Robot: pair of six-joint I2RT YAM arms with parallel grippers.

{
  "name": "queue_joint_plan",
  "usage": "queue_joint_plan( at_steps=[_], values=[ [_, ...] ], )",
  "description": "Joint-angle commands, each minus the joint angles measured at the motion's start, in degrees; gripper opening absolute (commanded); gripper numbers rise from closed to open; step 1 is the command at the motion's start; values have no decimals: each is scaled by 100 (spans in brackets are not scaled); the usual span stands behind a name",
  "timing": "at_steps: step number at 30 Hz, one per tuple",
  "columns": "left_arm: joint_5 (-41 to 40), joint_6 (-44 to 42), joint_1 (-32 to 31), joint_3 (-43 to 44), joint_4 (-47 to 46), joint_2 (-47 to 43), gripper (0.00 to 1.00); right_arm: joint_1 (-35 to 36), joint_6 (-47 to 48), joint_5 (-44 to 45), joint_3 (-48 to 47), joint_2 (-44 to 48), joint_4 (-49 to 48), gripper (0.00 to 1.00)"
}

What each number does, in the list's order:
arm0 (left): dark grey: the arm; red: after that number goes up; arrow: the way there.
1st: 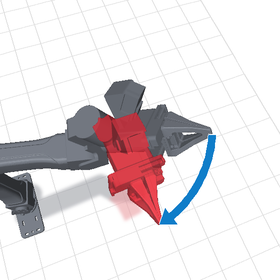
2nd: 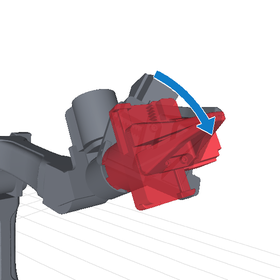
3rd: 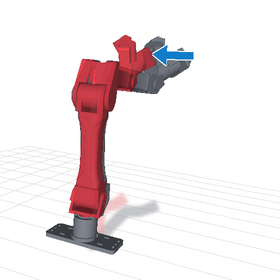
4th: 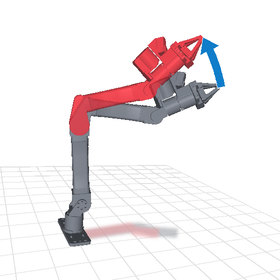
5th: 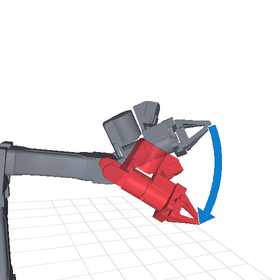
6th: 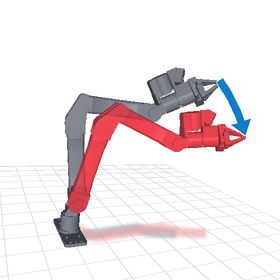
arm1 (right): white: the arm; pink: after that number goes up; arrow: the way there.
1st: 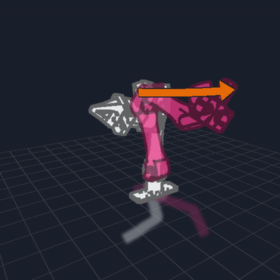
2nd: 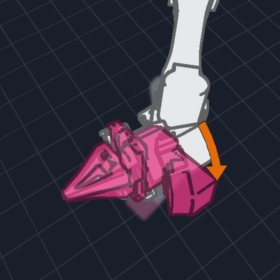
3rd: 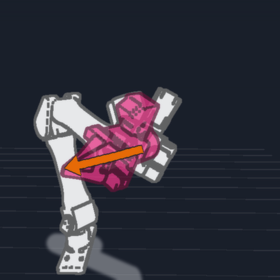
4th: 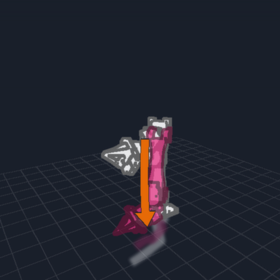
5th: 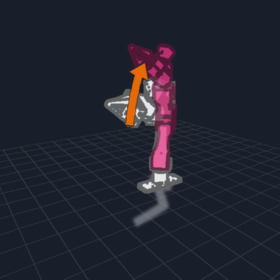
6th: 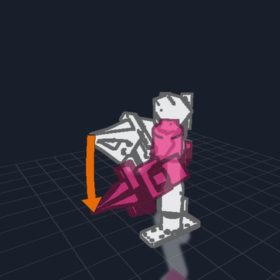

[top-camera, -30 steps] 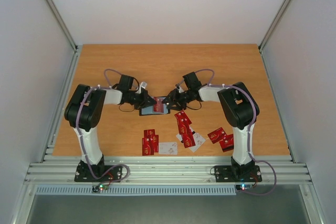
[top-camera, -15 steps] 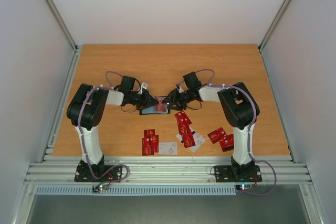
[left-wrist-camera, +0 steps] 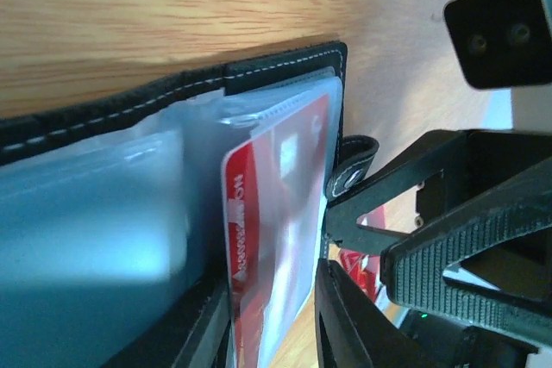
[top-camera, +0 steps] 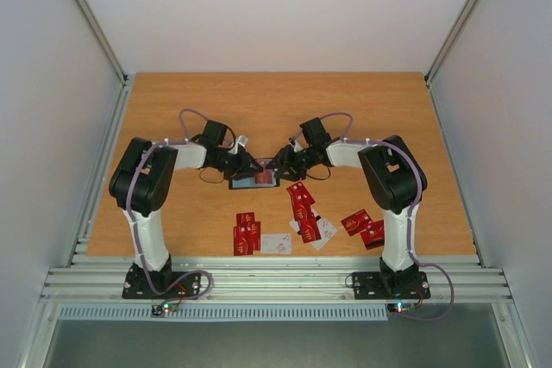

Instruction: Put the credit cards into the card holder

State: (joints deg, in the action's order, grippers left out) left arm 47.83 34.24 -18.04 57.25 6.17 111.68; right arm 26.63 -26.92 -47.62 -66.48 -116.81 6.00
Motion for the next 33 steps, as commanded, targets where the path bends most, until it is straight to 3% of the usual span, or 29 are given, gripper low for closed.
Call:
queue_joint_plan(
  at_steps=[1,4,21,27,33],
  values=[
    [-436,-662,-35,257,1244,-143,31,17,62,215,-122,212,-10,46],
    [-572,-846,-49,454,1646,-179,39,17,40,226,-121,216,-28,45],
    [-1580,-1250,-252,1258,3190,-134,61,25,236,191,-248,176,128,46],
    [-1859,-1484,-257,1469,3570,-54,86,82,205,100,-182,113,50,46],
    [-2094,-1622,-252,1598,3893,-177,89,101,240,44,-164,139,51,46]
  ],
)
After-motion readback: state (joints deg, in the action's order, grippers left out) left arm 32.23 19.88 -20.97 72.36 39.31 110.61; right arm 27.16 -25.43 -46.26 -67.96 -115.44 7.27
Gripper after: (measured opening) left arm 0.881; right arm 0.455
